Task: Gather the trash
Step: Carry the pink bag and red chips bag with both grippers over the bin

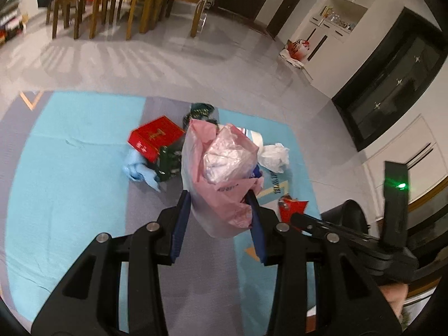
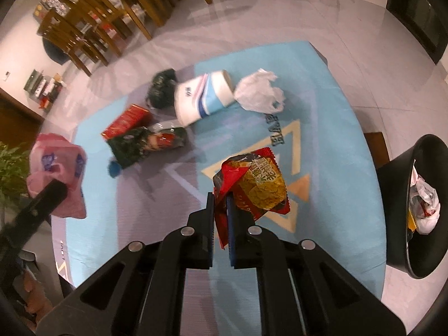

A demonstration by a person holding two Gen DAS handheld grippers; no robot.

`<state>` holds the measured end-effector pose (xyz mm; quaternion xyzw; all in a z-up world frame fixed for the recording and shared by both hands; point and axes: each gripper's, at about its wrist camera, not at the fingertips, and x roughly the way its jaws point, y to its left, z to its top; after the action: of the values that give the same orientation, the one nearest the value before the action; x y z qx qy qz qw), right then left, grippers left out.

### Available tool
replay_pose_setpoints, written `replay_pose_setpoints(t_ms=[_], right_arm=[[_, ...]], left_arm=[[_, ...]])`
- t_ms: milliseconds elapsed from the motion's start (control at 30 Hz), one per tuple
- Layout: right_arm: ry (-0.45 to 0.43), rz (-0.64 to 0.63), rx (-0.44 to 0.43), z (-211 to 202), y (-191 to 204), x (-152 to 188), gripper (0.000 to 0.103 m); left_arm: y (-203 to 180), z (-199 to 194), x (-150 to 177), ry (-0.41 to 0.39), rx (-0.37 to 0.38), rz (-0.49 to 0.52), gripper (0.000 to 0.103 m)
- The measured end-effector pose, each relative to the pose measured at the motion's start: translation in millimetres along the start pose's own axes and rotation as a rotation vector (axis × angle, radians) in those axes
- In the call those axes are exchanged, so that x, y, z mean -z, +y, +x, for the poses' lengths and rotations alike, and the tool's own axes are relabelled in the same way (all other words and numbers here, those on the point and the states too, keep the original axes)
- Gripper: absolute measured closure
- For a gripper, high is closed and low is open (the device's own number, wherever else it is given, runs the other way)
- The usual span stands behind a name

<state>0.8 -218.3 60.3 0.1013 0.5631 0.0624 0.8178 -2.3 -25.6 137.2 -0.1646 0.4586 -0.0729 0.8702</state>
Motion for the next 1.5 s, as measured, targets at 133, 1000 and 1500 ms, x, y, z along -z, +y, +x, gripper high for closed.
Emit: replay_pose_setpoints(t_ms=[133, 1000, 1500], right_arm=[[-0.047, -0.010, -0.012, -17, 6, 3, 0.094], [-0.318, 0.184, -0.023, -107, -88, 13, 0.094], [-0.447, 0.363, 0.020, -155, -186, 37, 0.094]], left_arm=[[-5, -5, 2, 0.008, 0.032, 0.013, 0.062], [-105, 12, 20, 0.016, 0.122, 0.181, 0.062], [-221, 50, 35, 0.007, 0.124, 0.345, 0.062]])
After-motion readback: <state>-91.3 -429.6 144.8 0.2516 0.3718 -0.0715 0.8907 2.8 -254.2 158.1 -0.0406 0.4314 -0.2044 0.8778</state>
